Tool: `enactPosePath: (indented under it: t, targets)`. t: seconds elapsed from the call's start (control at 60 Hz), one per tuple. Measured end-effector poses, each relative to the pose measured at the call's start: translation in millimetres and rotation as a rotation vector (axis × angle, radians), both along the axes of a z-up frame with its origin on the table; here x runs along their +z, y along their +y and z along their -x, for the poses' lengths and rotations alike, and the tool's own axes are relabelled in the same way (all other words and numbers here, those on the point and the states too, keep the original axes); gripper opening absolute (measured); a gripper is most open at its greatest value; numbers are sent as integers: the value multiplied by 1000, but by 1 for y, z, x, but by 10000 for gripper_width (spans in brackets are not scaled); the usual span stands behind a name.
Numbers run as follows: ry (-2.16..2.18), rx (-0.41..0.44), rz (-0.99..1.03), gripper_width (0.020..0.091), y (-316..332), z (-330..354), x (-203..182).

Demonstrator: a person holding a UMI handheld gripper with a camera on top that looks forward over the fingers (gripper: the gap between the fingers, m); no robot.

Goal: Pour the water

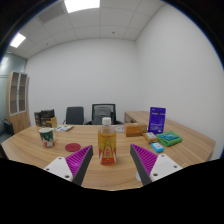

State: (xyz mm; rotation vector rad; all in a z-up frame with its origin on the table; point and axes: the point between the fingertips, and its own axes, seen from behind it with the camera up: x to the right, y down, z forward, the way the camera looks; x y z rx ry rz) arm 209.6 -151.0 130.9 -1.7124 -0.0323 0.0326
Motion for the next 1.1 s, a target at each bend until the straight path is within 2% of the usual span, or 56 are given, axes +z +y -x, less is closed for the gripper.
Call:
enactPosePath:
  t: [0.183,0.4,0.45,0.483,0.533,0.65,0.667,0.717,0.833,0.917,1.1]
  targets:
    - [-7,-30,54,834,96,16,-26]
    - [-12,-39,107,830,154,31,-54]
    - [-18,-40,127,758,161,33,-60]
    - [-37,-62,119,612,165,27,-60]
    - [-30,-75,106,607,167,24,-62]
    - [-47,-103,96,513,164,29,-58]
    - [-49,-110,99,482,165,28,-59]
    - [-76,-136,114,462,163,26,-58]
    - [-243,-143,97,461,158,43,-32]
    - [-403,-127,71,463,160,72,3]
    - [-994,-101,-19,461,172,157,69]
